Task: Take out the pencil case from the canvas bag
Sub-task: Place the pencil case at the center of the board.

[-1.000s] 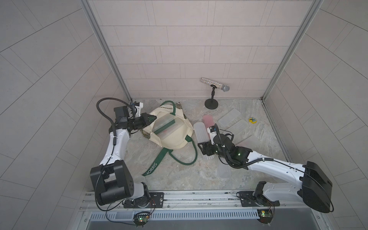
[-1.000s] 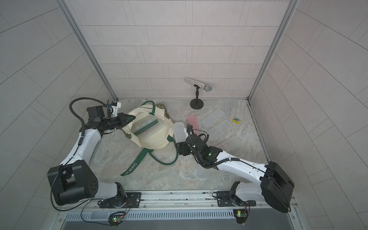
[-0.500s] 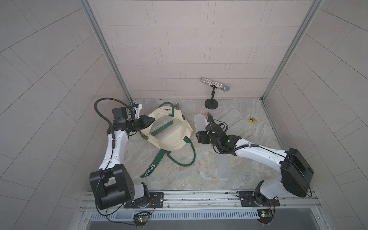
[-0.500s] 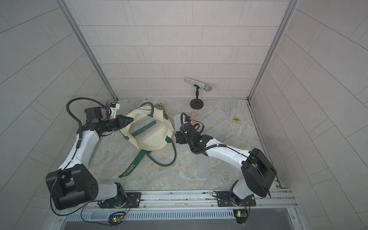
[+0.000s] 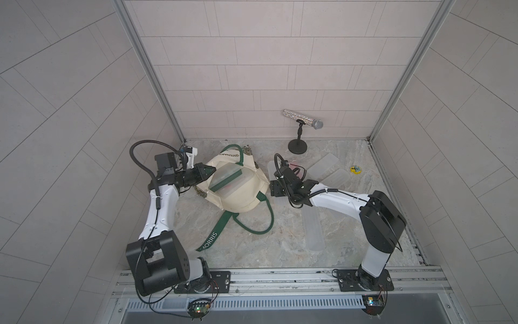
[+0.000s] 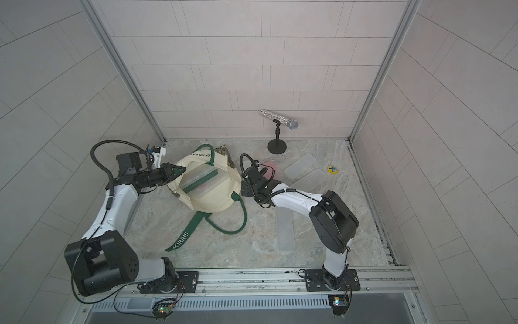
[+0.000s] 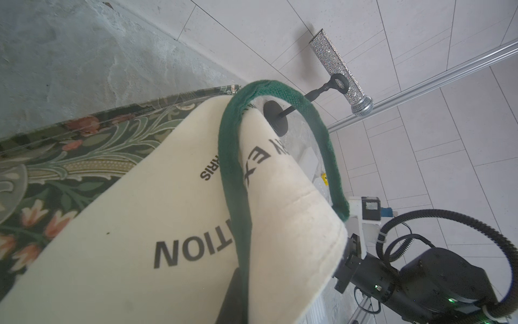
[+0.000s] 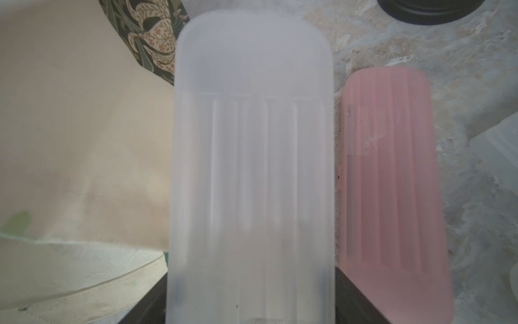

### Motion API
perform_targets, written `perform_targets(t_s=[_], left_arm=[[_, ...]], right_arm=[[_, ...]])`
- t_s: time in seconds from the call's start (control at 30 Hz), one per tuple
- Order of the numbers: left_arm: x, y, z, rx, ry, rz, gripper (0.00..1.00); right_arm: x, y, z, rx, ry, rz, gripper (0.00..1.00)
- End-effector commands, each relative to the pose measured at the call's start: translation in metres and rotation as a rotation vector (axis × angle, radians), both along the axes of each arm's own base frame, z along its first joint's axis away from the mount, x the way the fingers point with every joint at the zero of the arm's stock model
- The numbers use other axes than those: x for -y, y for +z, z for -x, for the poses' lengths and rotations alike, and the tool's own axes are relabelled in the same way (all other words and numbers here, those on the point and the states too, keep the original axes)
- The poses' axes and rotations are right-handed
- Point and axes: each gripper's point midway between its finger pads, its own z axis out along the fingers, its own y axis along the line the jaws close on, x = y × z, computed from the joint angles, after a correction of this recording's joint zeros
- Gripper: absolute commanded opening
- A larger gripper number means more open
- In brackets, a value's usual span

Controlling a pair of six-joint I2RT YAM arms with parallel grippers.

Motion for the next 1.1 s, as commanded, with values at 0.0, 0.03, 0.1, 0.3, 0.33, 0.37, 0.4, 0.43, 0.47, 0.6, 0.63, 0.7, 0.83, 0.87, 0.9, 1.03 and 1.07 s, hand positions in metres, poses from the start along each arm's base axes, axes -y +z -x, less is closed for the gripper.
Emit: perform_targets(t_s=[0.0,0.03,0.1,0.3,0.33,0.37,0.4,0.43,0.47,0.6,0.63,0.7,0.83,0.87,0.9,1.03,1.07], left_arm=[[0.0,0.008,0.003,0.035,-0.012,0.016,0.0],[-0.001,0.007,0.003,0.033,-0.008,0.019,0.0],[-0.001,0.006,0.002,0.032,-0.003,0.028,0.0],[-0.002,0.004,0.002,0.03,0.003,0.043,0.0],[-0.003,0.004,0.002,0.031,0.005,0.043,0.0],[-0.003,0.004,0.002,0.03,0.007,0.043,0.0],[-0.004,0.004,0.002,0.031,0.008,0.043,0.0],[-0.004,0.003,0.001,0.026,0.012,0.044,0.0],[-0.005,0.003,0.001,0.027,0.016,0.044,0.0],[-0.007,0.003,0.001,0.023,0.023,0.052,0.0],[-0.007,0.004,0.001,0.026,0.024,0.052,0.0],[-0.008,0.003,0.0,0.023,0.026,0.055,0.0],[-0.009,0.002,-0.001,0.022,0.032,0.056,0.0],[-0.009,0.002,0.0,0.022,0.031,0.056,0.0],[-0.009,0.002,0.0,0.021,0.031,0.057,0.0],[-0.01,0.004,0.001,0.024,0.033,0.066,0.0],[-0.009,0.005,0.001,0.025,0.033,0.068,0.0]], right_arm=[[0.006,0.007,-0.015,0.012,-0.033,0.039,0.67],[0.006,0.005,-0.018,0.007,-0.037,0.049,0.67],[0.005,0.001,-0.024,-0.004,-0.039,0.07,0.67],[0.0,-0.012,-0.04,-0.021,-0.045,0.12,0.67],[0.0,-0.014,-0.041,-0.025,-0.046,0.118,0.68],[0.0,-0.018,-0.044,-0.03,-0.047,0.12,0.68],[0.0,-0.02,-0.045,-0.035,-0.049,0.121,0.67],[0.001,-0.023,-0.046,-0.039,-0.05,0.128,0.68],[0.002,-0.026,-0.047,-0.047,-0.05,0.13,0.68],[0.009,-0.037,-0.044,-0.08,-0.056,0.128,0.68],[0.01,-0.038,-0.043,-0.088,-0.051,0.123,0.67],[0.013,-0.04,-0.041,-0.088,-0.052,0.122,0.68],[0.012,-0.041,-0.041,-0.086,-0.044,0.11,0.68],[0.009,-0.041,-0.041,-0.09,-0.035,0.105,0.68],[0.007,-0.043,-0.041,-0.094,-0.025,0.103,0.68],[0.0,-0.05,-0.046,-0.113,-0.02,0.094,0.68],[-0.001,-0.053,-0.047,-0.119,-0.022,0.099,0.68]])
